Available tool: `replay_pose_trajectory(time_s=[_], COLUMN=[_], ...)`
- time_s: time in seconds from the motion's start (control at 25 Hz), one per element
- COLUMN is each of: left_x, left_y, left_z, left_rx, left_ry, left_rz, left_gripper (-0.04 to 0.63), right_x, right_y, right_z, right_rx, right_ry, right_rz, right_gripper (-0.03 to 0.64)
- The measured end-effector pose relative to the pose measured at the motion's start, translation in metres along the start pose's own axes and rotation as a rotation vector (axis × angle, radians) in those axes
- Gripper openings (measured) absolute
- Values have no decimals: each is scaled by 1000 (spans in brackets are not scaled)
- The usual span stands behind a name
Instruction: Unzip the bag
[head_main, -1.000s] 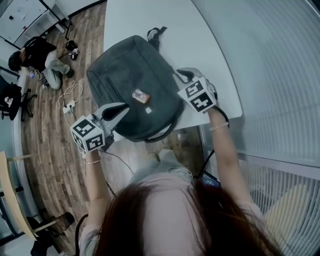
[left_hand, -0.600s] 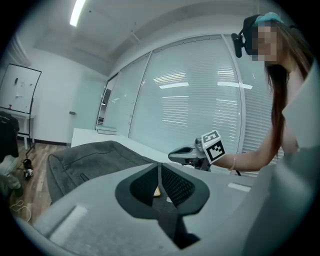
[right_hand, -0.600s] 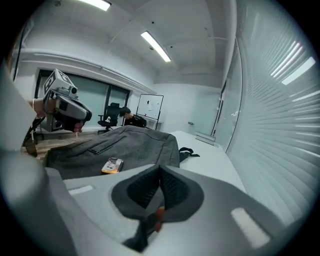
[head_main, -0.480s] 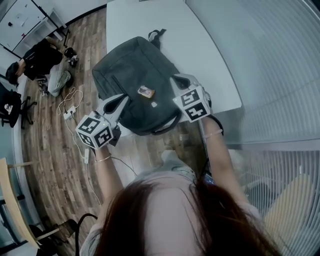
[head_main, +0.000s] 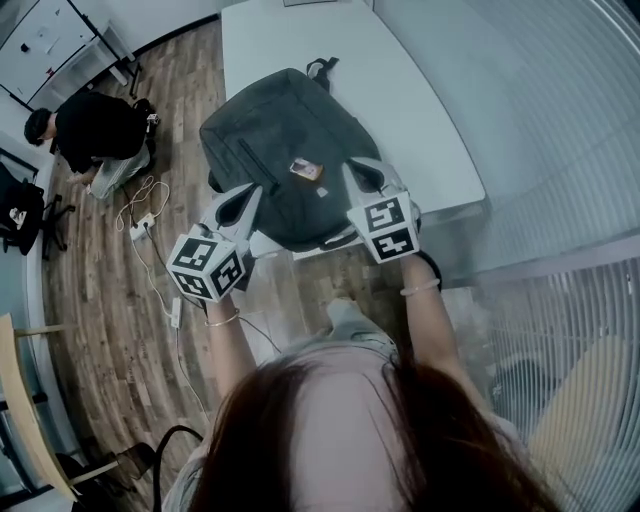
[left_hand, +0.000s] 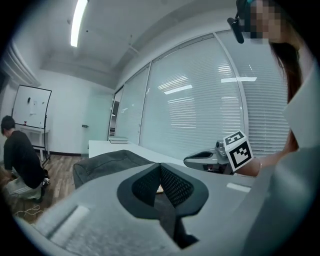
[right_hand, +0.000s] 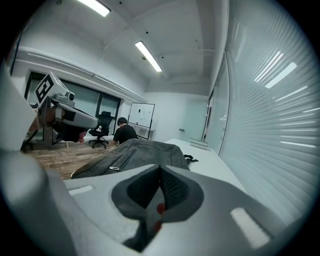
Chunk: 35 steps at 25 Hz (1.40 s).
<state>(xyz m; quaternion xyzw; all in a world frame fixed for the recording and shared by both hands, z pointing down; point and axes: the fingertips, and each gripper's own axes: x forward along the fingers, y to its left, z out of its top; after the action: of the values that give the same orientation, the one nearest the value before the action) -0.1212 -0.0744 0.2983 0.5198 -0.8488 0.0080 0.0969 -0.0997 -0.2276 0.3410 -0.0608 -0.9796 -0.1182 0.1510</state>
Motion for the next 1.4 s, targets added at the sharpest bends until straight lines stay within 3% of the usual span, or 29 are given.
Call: replay_pose_trajectory(time_s=[0.56,0.96,1.4], left_x=[-69,-115,-148], left_y=[-28,-33,-43], left_z=[14,15,26], left_rx=[21,38,45], left_ry=[-93,-127,-153], left_rz=[48,107,101], left_gripper=[10,11,9], right_x=[-62,-100,-129], right_y=[55,89,110], right_z=[38,52,67], right_rx=[-11,68,80], right_ry=[-115,-174,-191], right_rz=[-82,-101,-154], right_gripper=[3,3,3])
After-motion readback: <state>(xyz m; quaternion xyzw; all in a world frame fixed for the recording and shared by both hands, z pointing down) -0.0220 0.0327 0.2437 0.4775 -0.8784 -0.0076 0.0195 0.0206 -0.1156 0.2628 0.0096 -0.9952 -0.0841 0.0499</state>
